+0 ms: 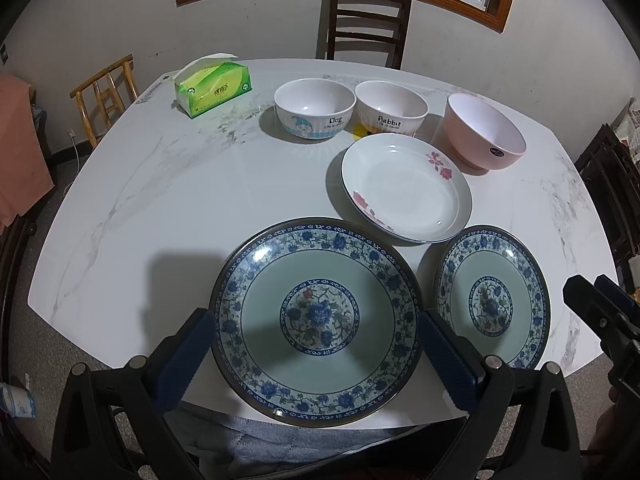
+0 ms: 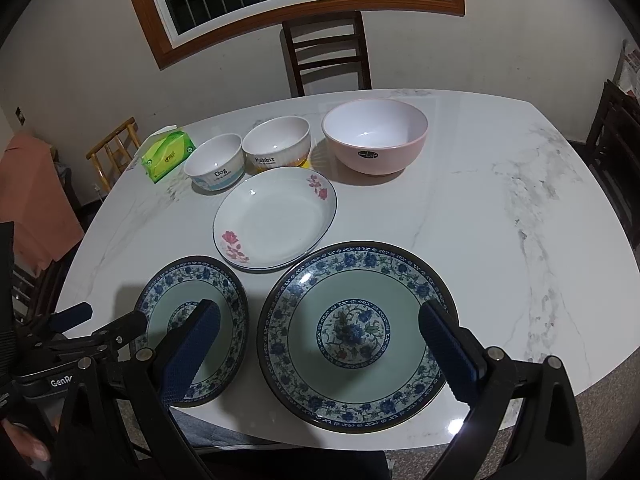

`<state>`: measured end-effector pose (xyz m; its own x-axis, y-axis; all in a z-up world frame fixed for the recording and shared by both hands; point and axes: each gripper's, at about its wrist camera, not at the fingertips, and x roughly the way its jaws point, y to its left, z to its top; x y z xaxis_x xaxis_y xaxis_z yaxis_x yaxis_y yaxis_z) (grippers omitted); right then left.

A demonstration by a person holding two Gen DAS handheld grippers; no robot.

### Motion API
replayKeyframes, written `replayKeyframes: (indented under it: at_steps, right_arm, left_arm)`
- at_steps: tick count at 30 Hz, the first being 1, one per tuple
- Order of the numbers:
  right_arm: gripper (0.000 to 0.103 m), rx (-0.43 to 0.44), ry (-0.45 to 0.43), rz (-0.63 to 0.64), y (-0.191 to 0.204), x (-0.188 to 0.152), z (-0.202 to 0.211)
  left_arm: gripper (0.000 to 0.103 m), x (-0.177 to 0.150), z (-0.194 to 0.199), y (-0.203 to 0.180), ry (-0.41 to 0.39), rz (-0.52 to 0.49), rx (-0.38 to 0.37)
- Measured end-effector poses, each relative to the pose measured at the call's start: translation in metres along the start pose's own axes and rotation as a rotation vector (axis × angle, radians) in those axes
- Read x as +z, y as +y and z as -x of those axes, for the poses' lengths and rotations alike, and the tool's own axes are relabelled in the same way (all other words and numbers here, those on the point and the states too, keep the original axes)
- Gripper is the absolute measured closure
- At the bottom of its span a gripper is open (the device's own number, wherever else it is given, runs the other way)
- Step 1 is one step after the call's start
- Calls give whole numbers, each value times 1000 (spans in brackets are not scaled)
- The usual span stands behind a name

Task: Organize plates and bowls

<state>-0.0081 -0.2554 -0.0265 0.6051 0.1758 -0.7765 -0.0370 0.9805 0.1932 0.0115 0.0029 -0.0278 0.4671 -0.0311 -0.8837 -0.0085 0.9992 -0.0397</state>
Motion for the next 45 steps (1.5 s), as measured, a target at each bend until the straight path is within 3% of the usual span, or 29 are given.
replayKeyframes:
  at_steps: [31,40,45]
  right_arm:
    - [5,16,9,1,2,-1,2]
    - [7,49,21,21,4,-1,-5]
    - [30,128,56,27,5,-1,-17]
  left_arm:
    - [0,-3,-3,-2,11,4,-3]
    - [0,-2,-7,7,22,32,-40]
    - [2,2,-8,24,19,74,-76]
